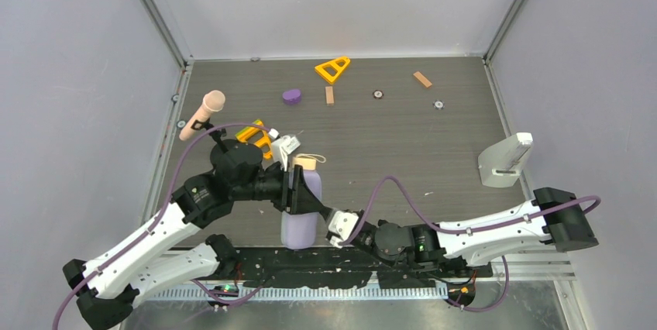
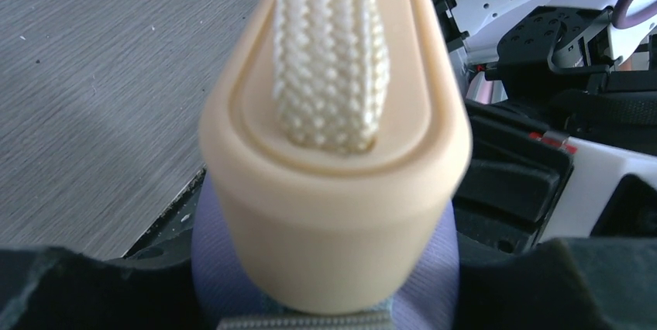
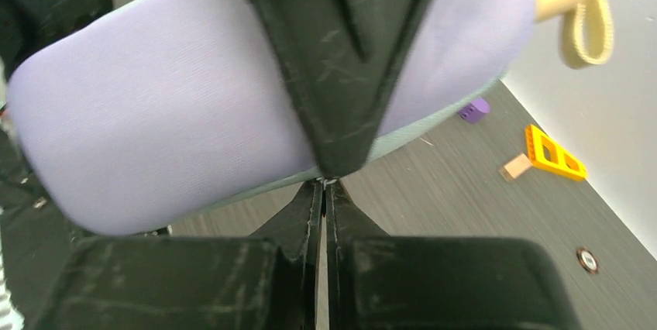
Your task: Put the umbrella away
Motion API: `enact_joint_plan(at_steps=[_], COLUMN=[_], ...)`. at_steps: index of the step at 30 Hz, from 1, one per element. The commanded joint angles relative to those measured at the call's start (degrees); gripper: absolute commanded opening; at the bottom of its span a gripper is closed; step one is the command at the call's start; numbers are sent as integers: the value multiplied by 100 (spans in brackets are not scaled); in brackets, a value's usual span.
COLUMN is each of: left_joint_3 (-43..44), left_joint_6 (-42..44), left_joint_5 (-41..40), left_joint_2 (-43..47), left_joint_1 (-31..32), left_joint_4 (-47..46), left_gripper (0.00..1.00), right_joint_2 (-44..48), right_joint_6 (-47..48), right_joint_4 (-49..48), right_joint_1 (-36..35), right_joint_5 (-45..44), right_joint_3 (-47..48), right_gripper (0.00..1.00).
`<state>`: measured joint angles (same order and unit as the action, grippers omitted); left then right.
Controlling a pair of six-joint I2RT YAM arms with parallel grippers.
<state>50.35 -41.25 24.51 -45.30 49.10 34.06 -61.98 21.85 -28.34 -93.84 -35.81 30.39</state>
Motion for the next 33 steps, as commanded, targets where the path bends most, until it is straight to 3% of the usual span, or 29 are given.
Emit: enact_joint_plan(at_steps=[1, 4, 8, 20, 26, 33], left_joint_3=[18, -4, -51, 272, 392, 539], left_joint_6=[228, 264, 354, 1208, 1674, 2190], left_joint_5=[75, 56, 311, 838, 1289, 1372], left_joint_2=[205, 256, 186, -345, -743, -1294], left_joint_1=[12, 3, 3, 3, 57, 243], left_joint_4=[56, 43, -48, 798, 1034, 1539], left_gripper=[0, 0, 0, 0, 0, 0], right_joint_2=[331, 426, 542, 1155, 1208, 1268], right_joint_6=[-151, -227, -124, 314, 977, 1780], right_joint_4=[-669, -594, -602, 286, 848, 1422], right_joint_1=[33, 52, 122, 1388, 1692, 1738], right_joint_5=[-1443, -1699, -1413, 498, 1459, 1927], right_joint_3=[356, 385, 423, 659, 949, 1222], right_gripper=[6, 6, 6, 6, 6, 6])
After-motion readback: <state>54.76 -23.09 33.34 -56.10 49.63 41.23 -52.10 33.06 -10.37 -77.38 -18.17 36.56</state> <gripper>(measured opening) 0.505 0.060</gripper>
